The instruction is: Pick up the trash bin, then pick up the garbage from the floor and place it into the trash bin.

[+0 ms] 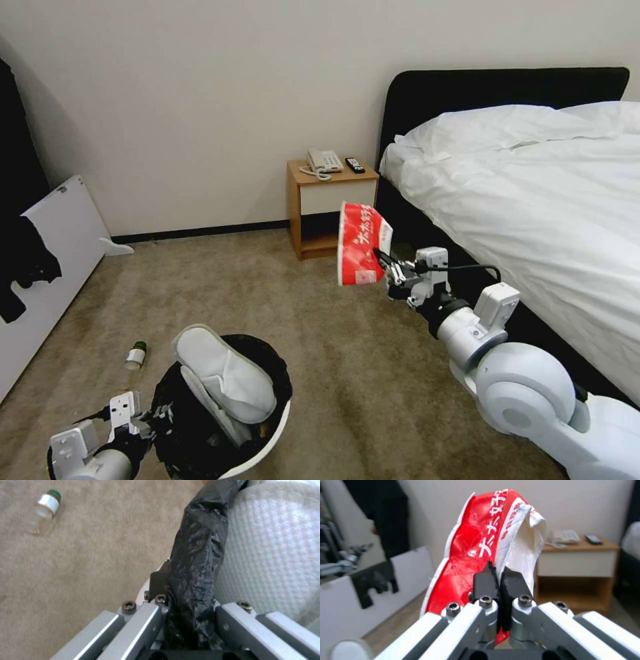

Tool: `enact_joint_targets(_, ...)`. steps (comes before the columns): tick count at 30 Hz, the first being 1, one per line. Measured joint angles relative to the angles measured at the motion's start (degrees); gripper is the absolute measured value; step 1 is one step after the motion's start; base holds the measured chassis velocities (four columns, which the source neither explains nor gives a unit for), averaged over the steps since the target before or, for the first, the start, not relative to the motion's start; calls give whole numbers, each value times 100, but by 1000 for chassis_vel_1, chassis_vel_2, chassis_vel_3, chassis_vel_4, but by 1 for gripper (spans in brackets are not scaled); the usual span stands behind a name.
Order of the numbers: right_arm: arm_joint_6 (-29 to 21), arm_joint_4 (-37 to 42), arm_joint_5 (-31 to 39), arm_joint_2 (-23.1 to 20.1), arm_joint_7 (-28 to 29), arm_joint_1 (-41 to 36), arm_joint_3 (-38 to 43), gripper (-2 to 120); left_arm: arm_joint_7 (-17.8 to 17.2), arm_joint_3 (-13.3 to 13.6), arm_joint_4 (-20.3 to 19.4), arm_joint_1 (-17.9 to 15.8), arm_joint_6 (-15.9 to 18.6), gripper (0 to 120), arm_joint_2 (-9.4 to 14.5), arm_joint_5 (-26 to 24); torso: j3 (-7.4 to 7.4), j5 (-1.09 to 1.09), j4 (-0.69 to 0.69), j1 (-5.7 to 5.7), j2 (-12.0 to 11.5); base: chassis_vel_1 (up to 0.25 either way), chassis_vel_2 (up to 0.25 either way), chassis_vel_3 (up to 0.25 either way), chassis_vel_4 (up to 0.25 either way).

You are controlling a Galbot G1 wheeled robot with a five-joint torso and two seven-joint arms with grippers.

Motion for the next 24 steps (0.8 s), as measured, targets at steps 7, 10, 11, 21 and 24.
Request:
enact_joint_targets(7,187,-55,198,316,-125,864,-900,0,-314,-139,-249,-109,65,2,201,-613,0,1,0,0,0,0,0,0,0)
enact_joint_targets(10,189,-92,286,477,-129,1149,-1192,0,-379,-167,-309,-99,66,2,223,-725,0,-1,1,0,0,0,0,0,0)
enact_joint_targets(11,186,-120,326,568,-119,1299,-1344,0,-403,-185,-339,-87,66,2,226,-764,0,-3,1,0,0,0,0,0,0)
enact_joint_targets(21,-176,-380,602,1352,329,2765,-3054,0,-486,-311,-521,-11,66,2,229,-896,0,-1,2,0,0,0,0,0,0)
enact_joint_targets(24,-309,-443,650,1491,471,2953,-3329,0,-486,-319,-552,-7,65,2,213,-901,0,-2,2,0,0,0,0,0,0)
